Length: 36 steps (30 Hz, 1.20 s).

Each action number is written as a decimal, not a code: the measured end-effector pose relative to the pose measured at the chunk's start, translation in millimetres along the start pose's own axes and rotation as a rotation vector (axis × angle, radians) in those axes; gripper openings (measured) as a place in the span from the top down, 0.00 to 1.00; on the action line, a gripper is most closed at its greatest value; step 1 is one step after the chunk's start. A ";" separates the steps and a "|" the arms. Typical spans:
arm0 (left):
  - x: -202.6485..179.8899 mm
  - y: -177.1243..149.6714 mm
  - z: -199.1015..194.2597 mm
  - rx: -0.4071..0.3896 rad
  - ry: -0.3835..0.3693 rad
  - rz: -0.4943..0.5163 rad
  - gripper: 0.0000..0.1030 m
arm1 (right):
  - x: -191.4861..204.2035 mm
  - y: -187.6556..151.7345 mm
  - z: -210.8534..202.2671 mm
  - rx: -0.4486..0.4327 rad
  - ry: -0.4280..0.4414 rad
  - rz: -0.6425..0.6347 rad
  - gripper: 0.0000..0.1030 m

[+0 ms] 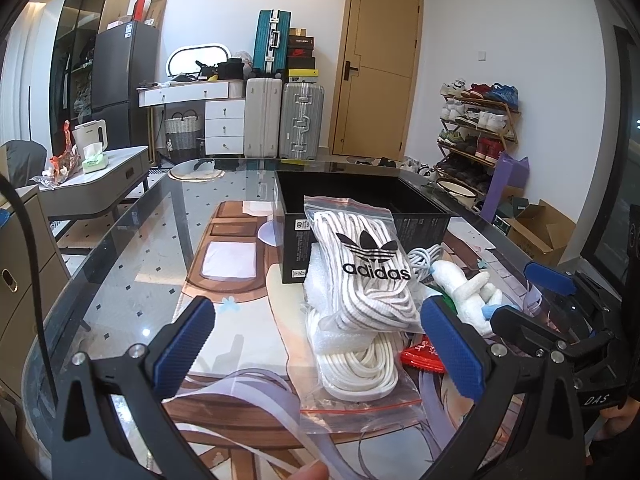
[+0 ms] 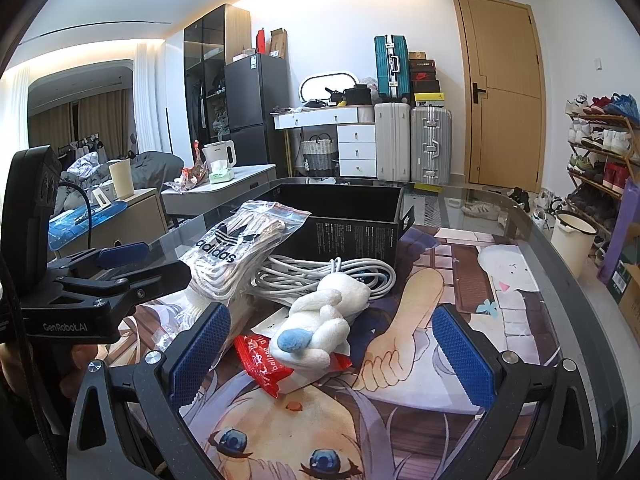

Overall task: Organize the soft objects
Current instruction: 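Move left tool toward the adidas rope bag while right tool approaches the white plush bunny, then close left tool on the adidas bag while right tool grasps the white plush bunny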

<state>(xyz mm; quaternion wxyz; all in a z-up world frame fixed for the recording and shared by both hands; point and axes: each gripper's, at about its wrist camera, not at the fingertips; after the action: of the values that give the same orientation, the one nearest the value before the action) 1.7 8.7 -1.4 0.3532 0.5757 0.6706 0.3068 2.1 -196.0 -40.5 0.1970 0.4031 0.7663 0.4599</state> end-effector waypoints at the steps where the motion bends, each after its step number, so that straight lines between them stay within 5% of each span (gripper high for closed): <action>1: -0.3 0.3 -0.4 0.000 0.001 0.001 0.00 | -0.1 0.0 0.2 0.000 -0.001 -0.001 0.00; 22: 6.5 11.5 7.5 0.016 0.007 -0.006 0.00 | -4.6 10.3 11.3 0.051 -0.033 -0.019 0.00; 36: -3.0 21.9 15.9 0.072 -0.003 0.065 0.00 | -15.8 19.7 33.8 0.184 0.006 0.073 0.00</action>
<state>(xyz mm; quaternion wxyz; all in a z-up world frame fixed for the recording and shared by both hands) 27.2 9.1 7.9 0.3229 0.6100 0.6617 0.2929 42.9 -185.2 -41.5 0.1399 0.4456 0.7907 0.3957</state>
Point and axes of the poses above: each gripper's, at about its wrist camera, not at the fingertips, and z roughly the way its jaws point, x to its left, y to its top, and after that the axes turned 5 degrees about x, right-handed
